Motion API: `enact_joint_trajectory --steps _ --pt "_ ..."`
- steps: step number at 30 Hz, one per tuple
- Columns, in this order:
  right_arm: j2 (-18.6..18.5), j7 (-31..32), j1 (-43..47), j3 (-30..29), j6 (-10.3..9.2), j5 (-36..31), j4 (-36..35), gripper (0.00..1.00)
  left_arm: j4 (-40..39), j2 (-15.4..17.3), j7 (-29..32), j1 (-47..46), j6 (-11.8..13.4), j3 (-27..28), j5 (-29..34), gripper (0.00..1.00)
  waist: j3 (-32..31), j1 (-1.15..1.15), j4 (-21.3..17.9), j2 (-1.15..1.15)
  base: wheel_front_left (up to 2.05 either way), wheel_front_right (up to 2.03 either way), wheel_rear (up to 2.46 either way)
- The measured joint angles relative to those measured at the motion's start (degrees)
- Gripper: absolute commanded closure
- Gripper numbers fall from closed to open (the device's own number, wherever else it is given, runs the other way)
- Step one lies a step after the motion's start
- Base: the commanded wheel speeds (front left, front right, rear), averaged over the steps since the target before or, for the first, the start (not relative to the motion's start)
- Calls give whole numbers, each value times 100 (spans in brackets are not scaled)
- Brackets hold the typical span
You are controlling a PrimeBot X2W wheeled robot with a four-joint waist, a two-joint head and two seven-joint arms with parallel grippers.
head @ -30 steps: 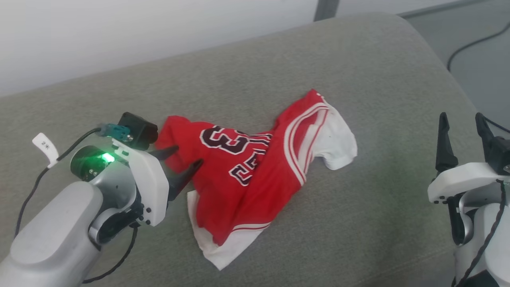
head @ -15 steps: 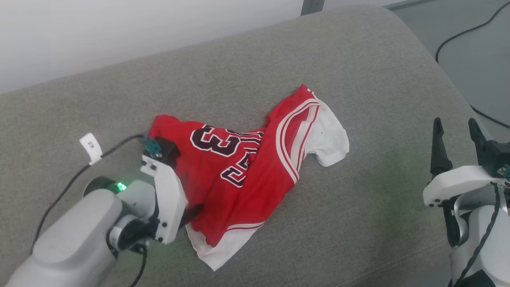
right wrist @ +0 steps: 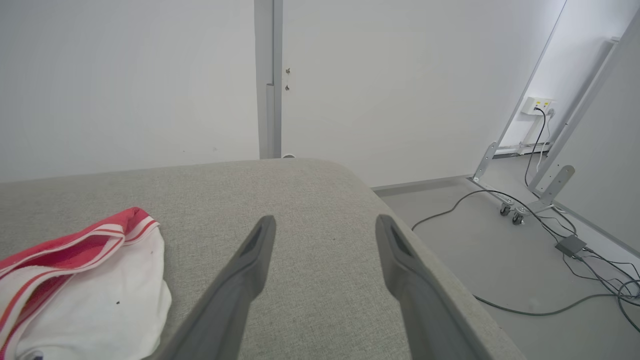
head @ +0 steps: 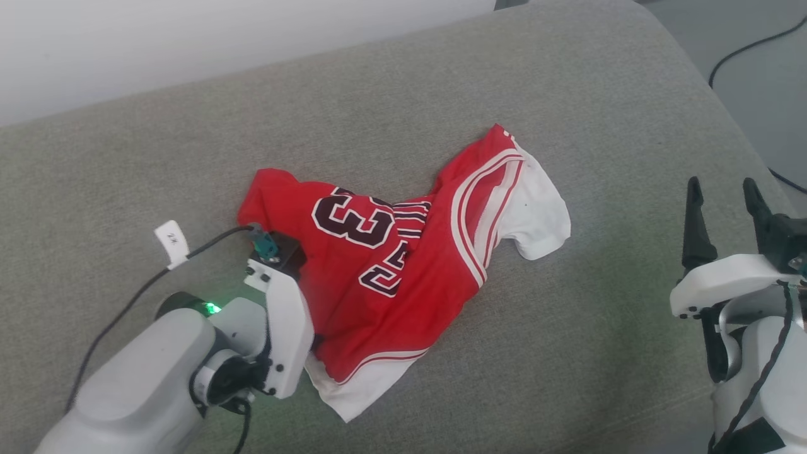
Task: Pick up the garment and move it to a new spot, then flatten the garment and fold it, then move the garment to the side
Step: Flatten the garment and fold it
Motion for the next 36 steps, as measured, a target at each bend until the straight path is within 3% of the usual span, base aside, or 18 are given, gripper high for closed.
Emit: enact_joint_trajectory --steps 4,9,16,26,30,34,35,36 --pt "-1 -23 -10 -114 0 -88 -11 0 26 -73 4 -1 -20 15 -48 100 -1 0 87 0 0 0 0" --pt "-1 -23 13 -236 0 -209 -55 0 -7 65 -3 -1 8 89 -71 100 -56 0 264 0 0 0 0" --pt "1 37 149 -377 0 -336 -136 0 -86 508 -250 21 71 430 -191 100 -193 0 636 0 0 0 0" --pt "2 204 349 -358 0 -386 -292 0 -76 1429 -358 162 91 673 -42 100 -389 0 1100 0 0 0 0" --pt "2 241 357 -297 0 -378 -333 0 113 1474 -483 237 93 786 -122 100 -408 0 1168 0 0 0 0" --pt "2 265 366 -266 0 -376 -353 0 349 1360 -638 302 71 808 -218 63 -408 0 1199 0 0 0 0" --pt "1 266 366 -261 0 -375 -357 0 400 1319 -668 305 71 814 -230 46 -410 0 1208 0 0 0 0" --pt "1 270 366 -261 0 -375 -358 0 458 1279 -715 307 74 831 -250 7 -413 0 1215 0 0 0 0"
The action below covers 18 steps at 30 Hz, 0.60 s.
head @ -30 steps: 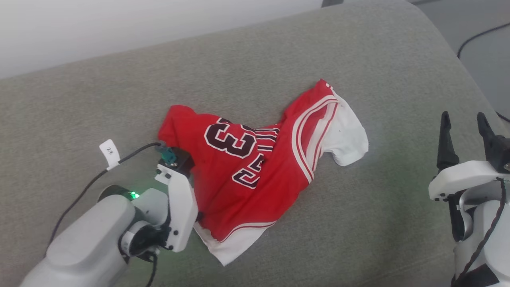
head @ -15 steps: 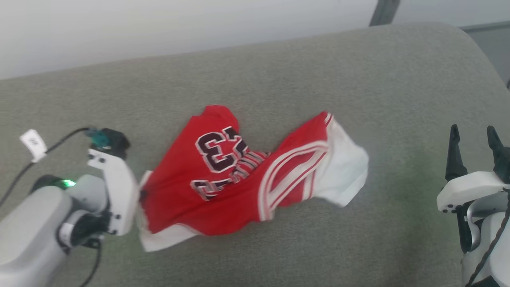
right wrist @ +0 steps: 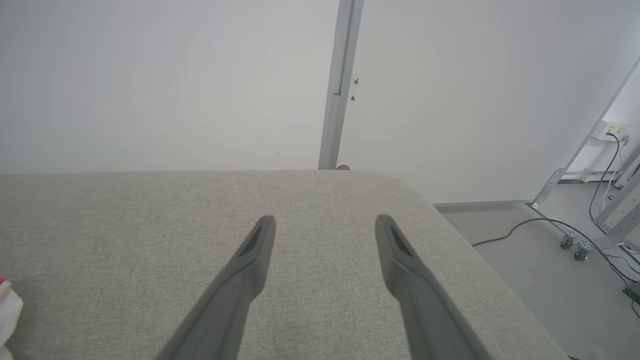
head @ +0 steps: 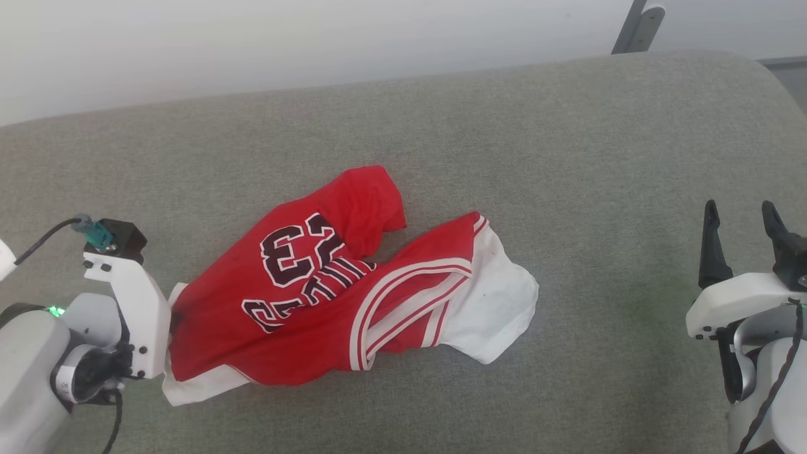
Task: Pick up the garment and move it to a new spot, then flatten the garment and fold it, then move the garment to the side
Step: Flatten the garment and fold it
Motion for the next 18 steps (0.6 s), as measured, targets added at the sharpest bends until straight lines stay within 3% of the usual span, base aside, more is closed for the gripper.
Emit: enact_joint_trajectory --steps 1,9,18 --pt "0 3 1 -3 0 0 -4 0 42 -30 -7 -2 1 5 -4 0 -3 0 8 0 0 0 0" --pt "0 -5 36 -20 0 -1 -86 0 15 -163 40 -229 57 -21 33 0 -48 0 119 0 0 0 0" --pt "0 -4 86 -18 0 16 -82 0 -599 -133 890 -384 503 -142 -49 0 -174 0 277 0 0 0 0"
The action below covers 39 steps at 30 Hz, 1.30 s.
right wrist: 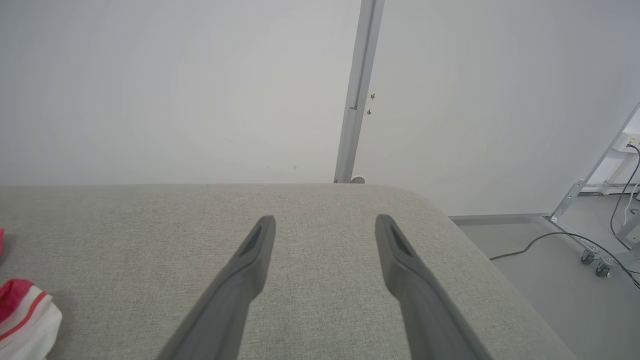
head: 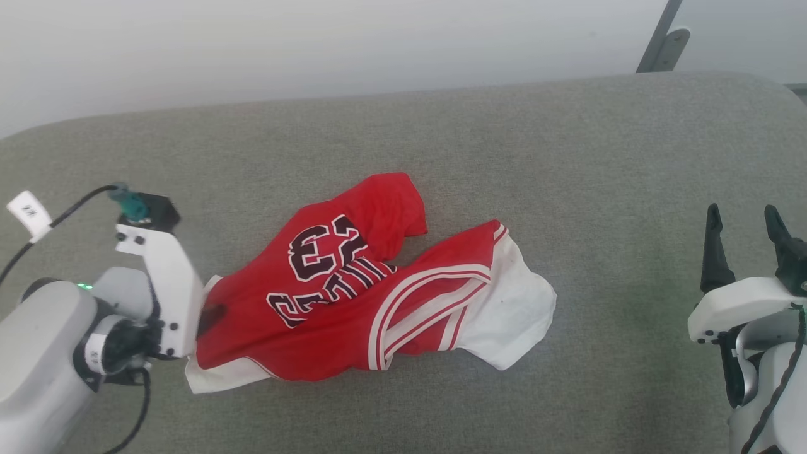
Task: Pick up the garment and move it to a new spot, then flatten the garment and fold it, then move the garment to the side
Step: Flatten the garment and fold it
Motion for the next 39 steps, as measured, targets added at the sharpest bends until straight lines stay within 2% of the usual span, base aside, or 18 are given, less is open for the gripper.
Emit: enact_joint_trajectory --steps 9,13,18,19,21,30,39 --pt "1 -3 5 62 0 74 10 0 -899 121 918 181 612 -253 -137 0 9 0 47 0 0 0 0" --pt "0 -14 3 102 0 104 19 0 -979 313 920 184 602 -474 221 0 62 0 36 0 0 0 0" --pt "-2 -44 -24 193 0 136 112 0 -626 142 497 216 302 -592 411 0 146 0 2 0 0 0 0" --pt "-1 -53 -38 231 0 148 129 0 -513 91 387 216 201 -593 404 20 163 0 -3 0 0 0 0" --pt "0 -75 -69 300 0 162 147 0 -288 -9 159 201 -38 -604 407 100 192 0 -11 0 0 0 0" --pt "-1 -147 -86 368 0 171 300 0 414 -264 -205 -144 -664 -672 471 100 184 0 74 0 0 0 0" --pt "0 -170 -79 377 0 126 328 0 433 -172 -414 -699 -829 -560 706 100 107 0 157 0 0 0 0"
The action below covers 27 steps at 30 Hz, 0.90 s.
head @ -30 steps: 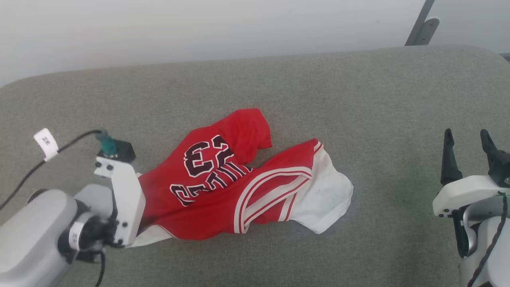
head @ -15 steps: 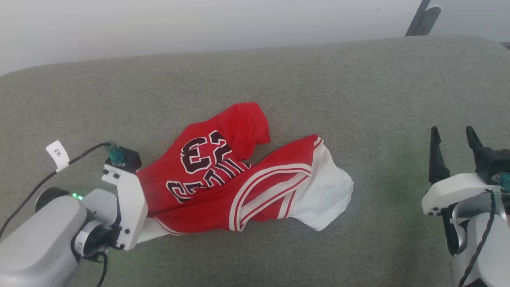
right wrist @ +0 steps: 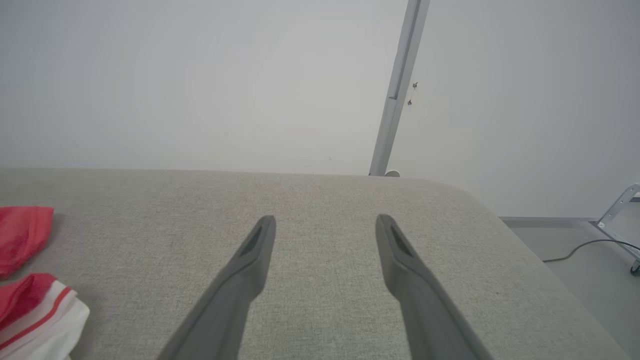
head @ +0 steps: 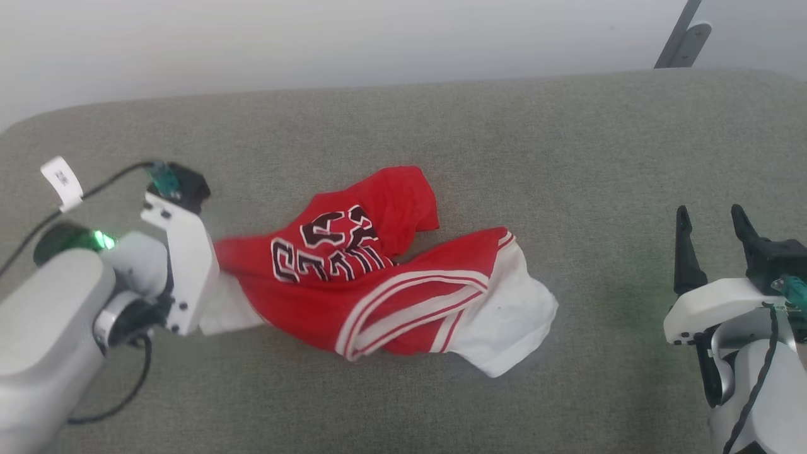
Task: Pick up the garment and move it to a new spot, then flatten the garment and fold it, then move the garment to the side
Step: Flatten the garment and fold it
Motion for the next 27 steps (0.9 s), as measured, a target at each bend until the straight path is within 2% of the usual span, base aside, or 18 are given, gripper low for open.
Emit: enact_joint_trajectory --steps 7,8,11,12,14,16,22,27 --pt "-1 1 -15 85 0 36 4 0 315 -33 -603 -382 -144 -63 499 100 62 0 -46 0 0 0 0" --pt "1 1 -37 107 0 54 5 0 543 -94 -848 -454 -225 -142 693 100 101 0 -72 0 0 0 0" --pt "0 1 -50 132 0 66 15 0 833 -223 -999 -476 -287 -188 709 100 142 0 -106 0 0 0 0" --pt "-1 0 -65 148 0 94 30 0 1140 -339 -1090 -469 -337 -233 670 82 180 0 -145 0 0 0 0" --pt "0 -1 -83 148 0 96 38 0 1421 -438 -1162 -457 -391 -246 581 74 209 0 -179 0 0 0 0" --pt "-1 -2 -99 155 0 97 48 0 1675 -531 -1281 -458 -417 -221 517 0 228 0 -201 0 0 0 0" --pt "-2 -11 -96 179 0 101 74 0 2048 -695 -1594 -490 -482 -73 237 0 207 0 -156 0 0 0 0" --pt "0 11 -25 352 0 114 90 0 2067 -670 -1994 -502 -480 92 92 0 117 0 -31 0 0 0 0"
